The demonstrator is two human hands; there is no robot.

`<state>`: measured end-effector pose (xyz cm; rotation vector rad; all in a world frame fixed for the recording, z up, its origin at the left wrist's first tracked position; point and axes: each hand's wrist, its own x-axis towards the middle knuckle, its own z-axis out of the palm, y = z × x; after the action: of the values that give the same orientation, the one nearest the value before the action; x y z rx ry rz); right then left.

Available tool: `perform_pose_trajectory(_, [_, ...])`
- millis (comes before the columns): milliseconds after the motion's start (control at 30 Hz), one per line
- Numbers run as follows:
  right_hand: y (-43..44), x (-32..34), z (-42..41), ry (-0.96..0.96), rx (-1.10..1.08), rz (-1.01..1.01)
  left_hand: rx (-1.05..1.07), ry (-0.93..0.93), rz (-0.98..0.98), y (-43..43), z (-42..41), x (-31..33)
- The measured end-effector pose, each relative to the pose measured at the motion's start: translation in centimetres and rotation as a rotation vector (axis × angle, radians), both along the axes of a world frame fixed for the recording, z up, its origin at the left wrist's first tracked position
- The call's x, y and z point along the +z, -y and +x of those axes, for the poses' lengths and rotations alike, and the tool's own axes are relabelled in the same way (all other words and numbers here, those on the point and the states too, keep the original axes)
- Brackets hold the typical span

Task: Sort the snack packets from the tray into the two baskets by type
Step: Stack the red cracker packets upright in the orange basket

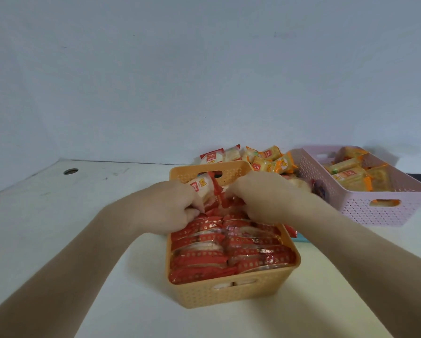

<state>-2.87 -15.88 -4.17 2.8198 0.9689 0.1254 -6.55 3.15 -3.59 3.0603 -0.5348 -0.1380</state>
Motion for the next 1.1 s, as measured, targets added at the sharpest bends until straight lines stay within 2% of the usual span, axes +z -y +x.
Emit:
perform_pose_trajectory(100, [1.2,2.3,0.3,-0.343,-0.036,0.173,0.056,0.123,-0.187,-0.4,0.0,0.3])
perform_pose_trajectory(167, [1.8,3.6,0.6,-0.347,-0.066,0.407,0.109,0.233,-0.390,-1.0,0.3,0.6])
perform_pose_trajectory(233, [1.9,4.0,1.1,-0.263,-0.081,0.496,0.140,0.305,-0.436,-1.3,0.9,0.8])
perform_pose_trajectory(467, [-1.1,1.9,2.1,-0.314,-0.165,0.530,0.117,0.156,-0.203,-0.4,3.3,0.0])
perform_pose_trajectory(567, [-2.4,0.9,2.6,-0.373,-0.195,0.534,0.111,0.077,-0.036,-0.2,3.9,-0.4])
perform_pose_trajectory(633, [-2.8,0.3,2.6,-0.397,-0.216,0.567,0.117,0.035,-0.019,-0.1,4.0,-0.8])
perform_pose_trajectory(733, [-2.7,0.1,2.7,-0.348,-0.222,0.706,0.126,0.109,-0.152,-0.5,3.9,-1.0])
perform_pose_trajectory(833, [-1.5,0.9,2.4,-0.254,-0.213,0.961,0.187,0.223,-0.501,-1.4,3.8,-0.5])
perform_pose_trajectory(900, [-0.2,1.5,2.6,-0.171,-0.255,1.142,0.215,0.305,-0.641,-2.0,3.7,-0.2])
perform_pose_trajectory(1000, [1.5,1.8,3.1,-0.015,-0.315,1.201,0.191,0.264,-0.547,-2.0,3.7,0.2])
perform_pose_trajectory(1100, [1.8,1.5,3.0,0.045,-0.342,1.126,0.072,0.036,-0.269,-0.8,4.2,-0.1])
